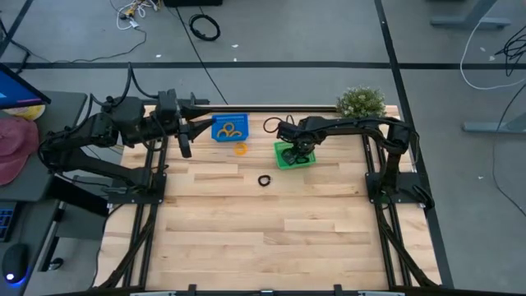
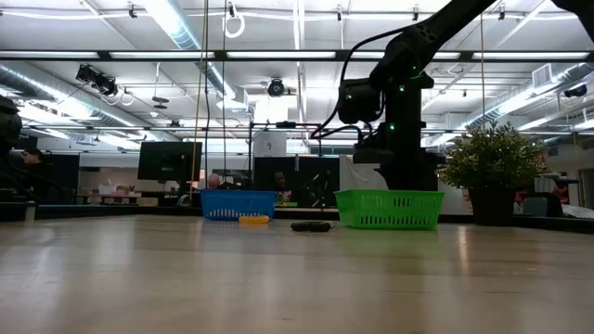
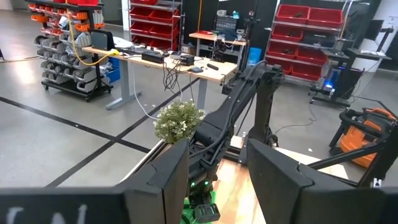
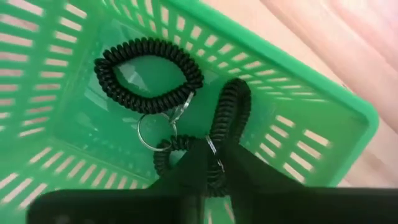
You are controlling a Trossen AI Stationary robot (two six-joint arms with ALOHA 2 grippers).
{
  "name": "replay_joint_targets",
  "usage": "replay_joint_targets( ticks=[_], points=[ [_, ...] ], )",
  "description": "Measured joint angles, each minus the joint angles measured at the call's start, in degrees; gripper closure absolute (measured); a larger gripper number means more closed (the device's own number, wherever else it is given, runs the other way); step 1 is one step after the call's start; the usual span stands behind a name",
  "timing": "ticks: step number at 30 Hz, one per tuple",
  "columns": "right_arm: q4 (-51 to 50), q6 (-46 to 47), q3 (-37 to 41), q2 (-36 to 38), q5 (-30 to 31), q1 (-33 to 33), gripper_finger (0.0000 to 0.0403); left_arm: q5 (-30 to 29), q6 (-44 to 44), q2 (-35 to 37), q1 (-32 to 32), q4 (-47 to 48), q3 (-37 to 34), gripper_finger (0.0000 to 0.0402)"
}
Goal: Sort spring keychains
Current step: Put the black spring keychain into the green bin
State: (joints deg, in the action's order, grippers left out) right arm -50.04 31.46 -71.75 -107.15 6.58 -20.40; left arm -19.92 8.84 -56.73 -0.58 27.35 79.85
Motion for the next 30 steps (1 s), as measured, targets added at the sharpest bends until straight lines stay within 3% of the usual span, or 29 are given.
replay_joint_targets(
  ticks=[9,14,20,24,28,30],
  points=[
    [0.63,-4.37,0.00,3.03,-0.18,0.00,0.0213,0.00,1.42,0.00,0.00,-0.06,0.00,0.0236],
    [0.61,-5.88,0.00,8.56,-0.62,0.08,0.0173,0.00,1.47,0.00,0.00,-0.06,0.00,0.0236],
    [-0.60,-8.53,0.00,19.31,-3.53,1.67,0.0185,-0.01,1.48,0.00,0.00,-0.05,0.00,0.0236],
    [-0.45,-16.50,0.00,28.04,-9.76,4.36,0.0207,-0.02,2.81,0.00,0.01,-0.07,0.00,0.0236],
    [-0.46,-25.73,0.19,36.75,-16.07,8.90,0.0245,0.04,5.42,0.00,0.06,-0.09,0.00,0.0236],
    [0.75,-25.84,1.05,41.22,-18.49,10.95,0.0279,0.45,5.79,0.00,0.21,-0.09,0.00,0.0236]
  ],
)
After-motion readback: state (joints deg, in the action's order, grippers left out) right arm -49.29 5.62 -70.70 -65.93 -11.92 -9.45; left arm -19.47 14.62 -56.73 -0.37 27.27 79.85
